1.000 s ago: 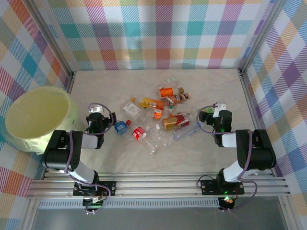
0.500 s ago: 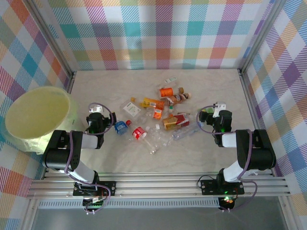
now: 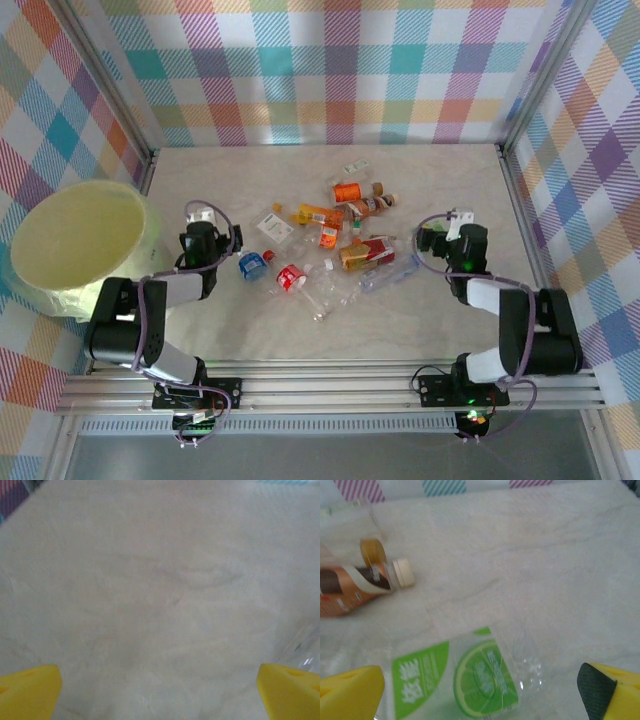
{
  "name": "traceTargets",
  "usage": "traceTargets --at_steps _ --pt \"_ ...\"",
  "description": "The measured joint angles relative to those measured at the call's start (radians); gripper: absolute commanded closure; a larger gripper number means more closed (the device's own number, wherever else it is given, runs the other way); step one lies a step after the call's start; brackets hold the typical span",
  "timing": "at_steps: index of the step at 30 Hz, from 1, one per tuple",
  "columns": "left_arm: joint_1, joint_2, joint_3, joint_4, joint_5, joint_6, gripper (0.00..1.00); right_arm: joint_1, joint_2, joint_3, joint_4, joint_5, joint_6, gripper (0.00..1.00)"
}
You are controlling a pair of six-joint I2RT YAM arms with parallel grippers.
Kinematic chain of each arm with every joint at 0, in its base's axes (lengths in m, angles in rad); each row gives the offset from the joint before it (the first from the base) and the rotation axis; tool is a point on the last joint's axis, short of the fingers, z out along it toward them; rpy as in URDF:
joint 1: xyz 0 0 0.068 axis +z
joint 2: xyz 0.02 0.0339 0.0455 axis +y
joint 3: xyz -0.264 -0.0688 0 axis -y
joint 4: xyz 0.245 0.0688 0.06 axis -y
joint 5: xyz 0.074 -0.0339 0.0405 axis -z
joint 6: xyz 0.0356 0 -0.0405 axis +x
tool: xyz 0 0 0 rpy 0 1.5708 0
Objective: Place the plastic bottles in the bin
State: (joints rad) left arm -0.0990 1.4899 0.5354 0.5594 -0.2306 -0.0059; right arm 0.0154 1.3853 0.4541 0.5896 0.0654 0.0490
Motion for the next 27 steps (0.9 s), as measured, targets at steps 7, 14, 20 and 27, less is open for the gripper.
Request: traceTargets --at_steps 7,14,20,27 --pt "-0.078 -0.079 0.146 -0.247 -0.114 -0.078 0.00 0.000 -0.145 0.174 -0.318 0.048 0.214 0.00" --pt "-0.117 -0.145 0.236 -0.509 -0.133 -0.376 0.00 0.000 -0.040 0.437 -0.774 0.042 0.585 0.00" --pt "-0.145 -0.169 0.213 -0.511 0.049 -0.556 0.00 0.000 0.137 0.612 -1.041 0.035 0.832 0.00" --pt "-0.276 -0.162 0.214 -0.525 0.144 -0.608 0.00 0.000 0.293 0.671 -1.142 0.018 1.005 0.00"
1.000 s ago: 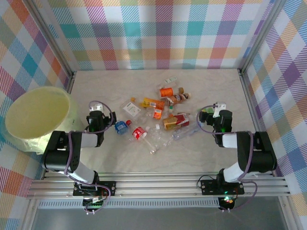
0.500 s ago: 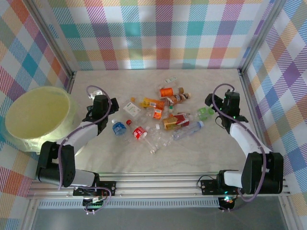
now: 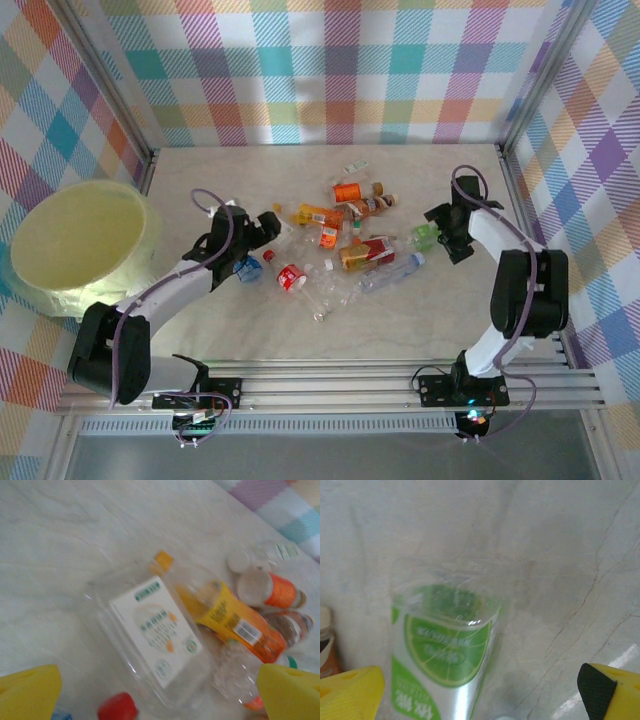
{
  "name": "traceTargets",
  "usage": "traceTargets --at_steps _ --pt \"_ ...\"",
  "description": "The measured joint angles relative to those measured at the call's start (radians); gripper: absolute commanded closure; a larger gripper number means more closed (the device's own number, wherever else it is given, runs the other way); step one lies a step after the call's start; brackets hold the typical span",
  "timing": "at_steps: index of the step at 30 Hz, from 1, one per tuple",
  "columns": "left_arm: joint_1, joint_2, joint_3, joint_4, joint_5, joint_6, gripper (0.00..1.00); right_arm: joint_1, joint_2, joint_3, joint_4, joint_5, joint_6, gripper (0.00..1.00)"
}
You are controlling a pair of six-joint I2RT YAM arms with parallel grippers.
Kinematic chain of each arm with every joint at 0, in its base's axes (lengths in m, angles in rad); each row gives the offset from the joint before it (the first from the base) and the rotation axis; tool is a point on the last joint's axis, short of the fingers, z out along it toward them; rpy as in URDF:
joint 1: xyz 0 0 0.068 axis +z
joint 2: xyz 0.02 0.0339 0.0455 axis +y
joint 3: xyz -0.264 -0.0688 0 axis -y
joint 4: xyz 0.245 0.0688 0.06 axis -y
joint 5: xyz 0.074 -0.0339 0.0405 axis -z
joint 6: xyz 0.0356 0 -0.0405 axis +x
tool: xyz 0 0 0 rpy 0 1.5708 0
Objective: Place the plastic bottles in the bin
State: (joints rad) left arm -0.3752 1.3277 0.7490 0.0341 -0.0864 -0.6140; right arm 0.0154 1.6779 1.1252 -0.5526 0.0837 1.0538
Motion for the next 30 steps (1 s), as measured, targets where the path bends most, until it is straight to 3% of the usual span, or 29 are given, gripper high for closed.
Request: traceTargets --at_steps 13,30 --pt "-0.056 -0.152 -0.106 -0.014 0.038 -0.043 0.00 0.000 0.224 0.160 -0.014 0.077 0.199 0.02" --pt "-0.090 -0.202 -0.151 0.047 0.152 -0.014 0.00 -0.014 0.189 0.076 0.078 0.115 0.293 0.41"
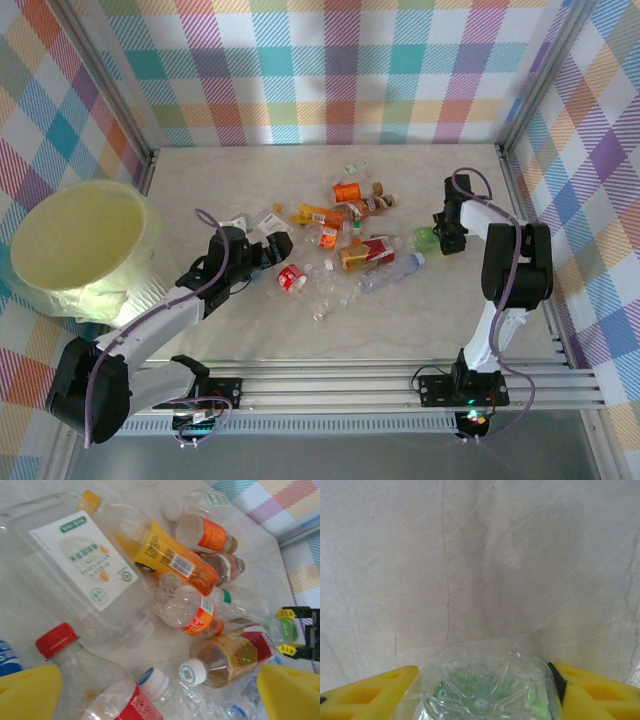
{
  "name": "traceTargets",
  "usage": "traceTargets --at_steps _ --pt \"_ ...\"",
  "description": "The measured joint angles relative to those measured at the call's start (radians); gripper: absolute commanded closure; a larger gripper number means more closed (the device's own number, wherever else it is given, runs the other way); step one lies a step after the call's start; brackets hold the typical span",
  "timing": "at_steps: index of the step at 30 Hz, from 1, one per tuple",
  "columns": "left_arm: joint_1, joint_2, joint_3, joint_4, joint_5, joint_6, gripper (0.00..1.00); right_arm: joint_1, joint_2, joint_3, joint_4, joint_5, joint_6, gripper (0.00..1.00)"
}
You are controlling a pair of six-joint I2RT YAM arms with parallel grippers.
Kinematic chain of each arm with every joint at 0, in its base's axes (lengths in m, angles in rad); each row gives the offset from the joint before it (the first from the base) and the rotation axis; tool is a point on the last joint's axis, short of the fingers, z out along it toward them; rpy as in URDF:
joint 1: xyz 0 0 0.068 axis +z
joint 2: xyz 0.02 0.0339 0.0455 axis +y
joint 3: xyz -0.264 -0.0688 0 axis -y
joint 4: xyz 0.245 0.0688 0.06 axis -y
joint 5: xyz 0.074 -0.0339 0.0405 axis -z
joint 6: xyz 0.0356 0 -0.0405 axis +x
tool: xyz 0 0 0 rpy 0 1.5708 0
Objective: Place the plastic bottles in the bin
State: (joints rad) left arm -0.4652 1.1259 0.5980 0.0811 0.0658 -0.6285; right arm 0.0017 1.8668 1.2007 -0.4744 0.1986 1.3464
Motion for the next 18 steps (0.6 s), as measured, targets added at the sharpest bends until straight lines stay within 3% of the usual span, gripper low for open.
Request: traceTargets --at_steps 6,13,18 --pt "-0.039 0.079 0.021 0.043 0.067 0.025 0.00 -0.007 -0.109 -0.087 0.039 0.048 -0.024 0.46" --pt "-0.092 0.181 0.114 0.113 0.151 0.065 0.00 -0.009 -0.404 -0.220 0.140 0.093 -0.163 0.47" --pt "-0.117 0.244 0.183 0.165 0.234 0.088 0.00 0.005 -0.613 -0.320 0.252 0.046 -0.321 0.47"
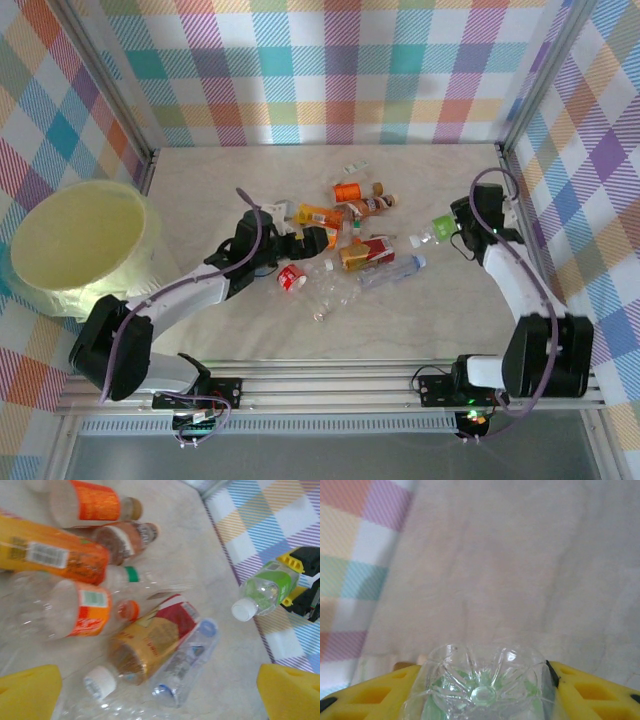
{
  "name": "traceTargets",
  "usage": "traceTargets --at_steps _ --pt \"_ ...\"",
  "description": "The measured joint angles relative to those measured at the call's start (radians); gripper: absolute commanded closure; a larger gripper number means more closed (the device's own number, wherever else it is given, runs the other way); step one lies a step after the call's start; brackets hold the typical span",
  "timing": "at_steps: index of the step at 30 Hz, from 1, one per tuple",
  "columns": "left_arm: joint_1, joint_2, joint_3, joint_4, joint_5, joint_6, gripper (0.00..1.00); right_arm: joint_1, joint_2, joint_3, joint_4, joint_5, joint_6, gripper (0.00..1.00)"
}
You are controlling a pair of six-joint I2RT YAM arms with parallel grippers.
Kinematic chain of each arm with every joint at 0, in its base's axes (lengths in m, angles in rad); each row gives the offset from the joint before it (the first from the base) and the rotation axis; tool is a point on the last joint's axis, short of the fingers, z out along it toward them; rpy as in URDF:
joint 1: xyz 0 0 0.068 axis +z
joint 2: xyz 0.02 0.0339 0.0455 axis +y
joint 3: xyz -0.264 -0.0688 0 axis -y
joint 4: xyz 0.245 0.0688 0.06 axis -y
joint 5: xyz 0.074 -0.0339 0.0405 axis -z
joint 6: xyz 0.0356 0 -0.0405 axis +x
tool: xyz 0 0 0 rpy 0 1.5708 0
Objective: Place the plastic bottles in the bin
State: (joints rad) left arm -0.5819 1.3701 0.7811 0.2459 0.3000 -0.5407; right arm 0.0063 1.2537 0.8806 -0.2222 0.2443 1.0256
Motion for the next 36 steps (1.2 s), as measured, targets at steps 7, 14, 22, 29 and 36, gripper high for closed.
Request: traceTargets --at_steps 7,14,22,29,36 --pt "-0.051 0.082 0.119 0.041 0.127 0.060 0.00 0.080 -0.140 -0.063 0.119 -0.180 -0.135 0.47" --pt "-0.158 0.153 0.267 -0.034 0.118 0.185 0.00 0.274 -0.134 -0.087 0.209 -0.259 -0.143 0.47" --pt "-0.186 0.223 0.383 -0.159 0.114 0.283 0.00 0.409 -0.117 -0.087 0.269 -0.268 -0.132 0.46" --pt "-0.204 0.227 0.399 -0.220 0.095 0.324 0.07 0.453 -0.117 -0.087 0.299 -0.285 -0.126 0.46" --pt "-0.204 0.228 0.399 -0.218 0.103 0.324 0.36 0.468 -0.114 -0.086 0.332 -0.344 -0.133 0.45"
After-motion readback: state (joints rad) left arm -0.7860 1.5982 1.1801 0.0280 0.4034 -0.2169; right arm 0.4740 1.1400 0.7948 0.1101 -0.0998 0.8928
